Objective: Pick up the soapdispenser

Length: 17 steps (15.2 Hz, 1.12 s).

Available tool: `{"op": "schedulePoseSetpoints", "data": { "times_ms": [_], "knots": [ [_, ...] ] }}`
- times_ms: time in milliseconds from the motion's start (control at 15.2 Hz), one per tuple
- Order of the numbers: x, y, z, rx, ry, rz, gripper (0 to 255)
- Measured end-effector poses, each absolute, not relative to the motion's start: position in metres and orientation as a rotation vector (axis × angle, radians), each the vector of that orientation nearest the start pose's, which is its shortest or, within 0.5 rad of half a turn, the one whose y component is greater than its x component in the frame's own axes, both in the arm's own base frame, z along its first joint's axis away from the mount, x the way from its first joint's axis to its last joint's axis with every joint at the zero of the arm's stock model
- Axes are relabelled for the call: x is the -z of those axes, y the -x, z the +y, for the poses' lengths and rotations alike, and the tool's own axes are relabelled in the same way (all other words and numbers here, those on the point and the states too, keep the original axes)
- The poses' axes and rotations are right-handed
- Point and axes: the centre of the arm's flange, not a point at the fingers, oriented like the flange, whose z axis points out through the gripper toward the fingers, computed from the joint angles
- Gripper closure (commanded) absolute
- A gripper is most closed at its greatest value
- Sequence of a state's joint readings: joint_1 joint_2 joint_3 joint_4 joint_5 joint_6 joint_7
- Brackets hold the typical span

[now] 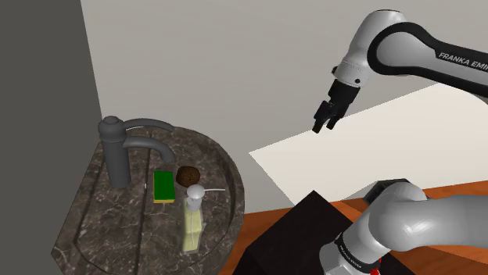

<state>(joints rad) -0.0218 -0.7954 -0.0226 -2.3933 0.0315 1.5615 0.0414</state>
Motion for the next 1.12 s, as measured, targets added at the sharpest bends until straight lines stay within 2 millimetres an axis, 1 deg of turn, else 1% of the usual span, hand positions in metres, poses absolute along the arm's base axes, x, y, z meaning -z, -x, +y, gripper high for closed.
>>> {"op": "schedulePoseSetpoints", "data": {
  "times_ms": [132, 198, 264, 726, 924, 990, 1122],
  "knots": [
    [-0.572, -0.305, -0.008, -0.059, 3.09, 0.123, 0],
    [-0.565, -0.308, -0.003, -0.064, 3.089, 0.124, 0],
    [-0.562, -0.31, 0.01, -0.068, 3.088, 0.124, 0],
    [-0.516, -0.343, 0.078, -0.108, 3.072, 0.139, 0],
    [-0.494, -0.354, 0.109, -0.124, 3.066, 0.145, 0],
    [-0.485, -0.362, 0.121, -0.13, 3.063, 0.147, 0],
    [-0.472, -0.366, 0.141, -0.141, 3.059, 0.152, 0]
  ]
}}
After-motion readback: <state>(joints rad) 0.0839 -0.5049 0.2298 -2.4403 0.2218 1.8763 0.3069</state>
